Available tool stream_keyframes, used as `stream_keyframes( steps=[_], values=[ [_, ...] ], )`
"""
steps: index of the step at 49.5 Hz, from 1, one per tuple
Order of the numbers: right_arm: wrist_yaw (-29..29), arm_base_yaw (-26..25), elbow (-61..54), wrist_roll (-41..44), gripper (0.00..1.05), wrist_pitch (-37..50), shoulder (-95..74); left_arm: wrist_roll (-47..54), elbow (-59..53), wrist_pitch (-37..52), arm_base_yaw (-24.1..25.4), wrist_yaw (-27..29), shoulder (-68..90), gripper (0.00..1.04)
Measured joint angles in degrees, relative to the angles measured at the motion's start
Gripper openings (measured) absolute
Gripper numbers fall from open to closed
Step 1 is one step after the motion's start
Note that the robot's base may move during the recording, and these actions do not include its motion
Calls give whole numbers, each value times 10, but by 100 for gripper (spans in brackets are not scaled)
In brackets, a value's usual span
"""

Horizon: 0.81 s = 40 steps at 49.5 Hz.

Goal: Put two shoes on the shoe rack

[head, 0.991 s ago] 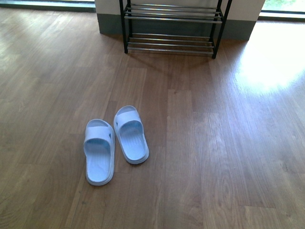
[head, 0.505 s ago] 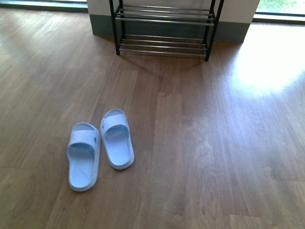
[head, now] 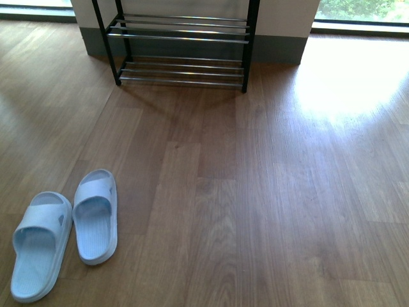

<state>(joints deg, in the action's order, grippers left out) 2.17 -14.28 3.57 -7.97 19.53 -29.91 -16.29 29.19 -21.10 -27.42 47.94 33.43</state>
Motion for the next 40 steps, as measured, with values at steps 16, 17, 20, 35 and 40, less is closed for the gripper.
stream_keyframes(
  steps=[16,17,20,35,40],
  values=[
    [8,0,0,0,1,0,0,0,0,0,0,5,0,2],
    [9,0,0,0,1,0,0,0,0,0,0,5,0,2],
    [8,0,0,0,1,0,0,0,0,0,0,5,0,2],
    [2,0,0,0,1,0,0,0,-1,0,0,0,0,2],
    [0,0,0,0,1,0,0,0,-1,1,-1,0,0,2]
  ],
)
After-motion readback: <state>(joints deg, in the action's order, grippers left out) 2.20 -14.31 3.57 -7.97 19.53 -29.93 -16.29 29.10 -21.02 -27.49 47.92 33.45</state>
